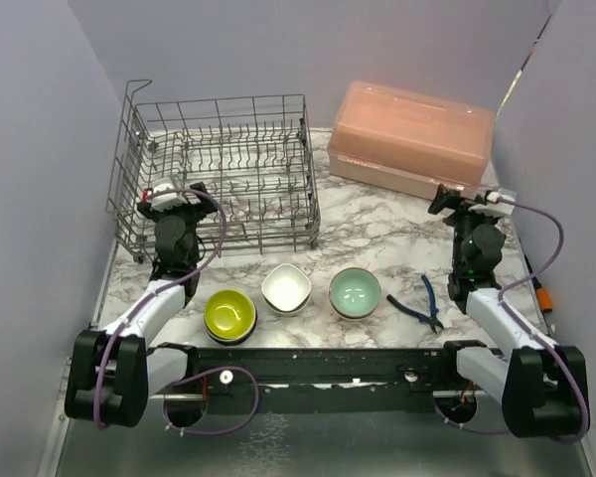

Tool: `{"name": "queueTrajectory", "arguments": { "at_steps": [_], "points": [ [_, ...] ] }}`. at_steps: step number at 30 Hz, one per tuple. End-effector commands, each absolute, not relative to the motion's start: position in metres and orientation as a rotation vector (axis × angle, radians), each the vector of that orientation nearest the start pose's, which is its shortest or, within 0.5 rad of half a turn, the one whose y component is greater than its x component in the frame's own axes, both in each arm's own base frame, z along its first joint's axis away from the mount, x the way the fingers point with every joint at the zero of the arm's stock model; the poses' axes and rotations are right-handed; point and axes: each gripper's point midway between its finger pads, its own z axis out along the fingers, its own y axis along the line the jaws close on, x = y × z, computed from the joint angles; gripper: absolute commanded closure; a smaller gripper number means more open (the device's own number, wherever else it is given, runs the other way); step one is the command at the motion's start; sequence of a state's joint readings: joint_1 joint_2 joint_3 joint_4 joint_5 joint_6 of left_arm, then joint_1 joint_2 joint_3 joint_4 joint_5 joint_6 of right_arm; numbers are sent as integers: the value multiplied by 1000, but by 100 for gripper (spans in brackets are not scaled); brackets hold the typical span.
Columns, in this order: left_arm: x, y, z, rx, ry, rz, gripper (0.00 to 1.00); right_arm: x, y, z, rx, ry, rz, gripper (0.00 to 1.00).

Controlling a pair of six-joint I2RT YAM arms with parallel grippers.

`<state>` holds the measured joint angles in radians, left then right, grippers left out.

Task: Load the bowls into the dish rack
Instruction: Move the dish rack to the center of the board.

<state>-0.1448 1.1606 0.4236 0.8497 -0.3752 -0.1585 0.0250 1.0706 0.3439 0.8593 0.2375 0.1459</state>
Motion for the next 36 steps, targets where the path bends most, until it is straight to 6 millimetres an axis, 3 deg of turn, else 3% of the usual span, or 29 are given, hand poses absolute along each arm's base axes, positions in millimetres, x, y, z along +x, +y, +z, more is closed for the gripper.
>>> {"name": "queueTrajectory", "arguments": {
  "at_steps": [1,6,10,13,15,21,26,32,36],
  "points": [
    [381,-6,248,-351,1507,-51,1,359,-8,199,341,1583,104,0],
    [383,-15,295,-311,1502,-97,1,359,2,206,404,1645,199,0],
    [375,-13,335,-366,1461,-134,1,347,-3,207,617,1738,231,0],
    [363,-18,356,-395,1460,-203,1,343,10,225,507,1740,279,0],
    [351,-26,359,-382,1490,-256,1,340,14,236,503,1717,314,0],
    [310,-39,348,-310,1610,-321,1,323,57,239,315,1733,534,0],
    [270,-61,334,-273,1683,-481,1,309,88,227,238,1756,738,0],
    [232,-79,271,-395,1898,-641,1,301,100,210,206,1756,821,0],
    [220,-74,239,-470,1978,-613,1,296,106,199,177,1777,847,0]
  ]
}}
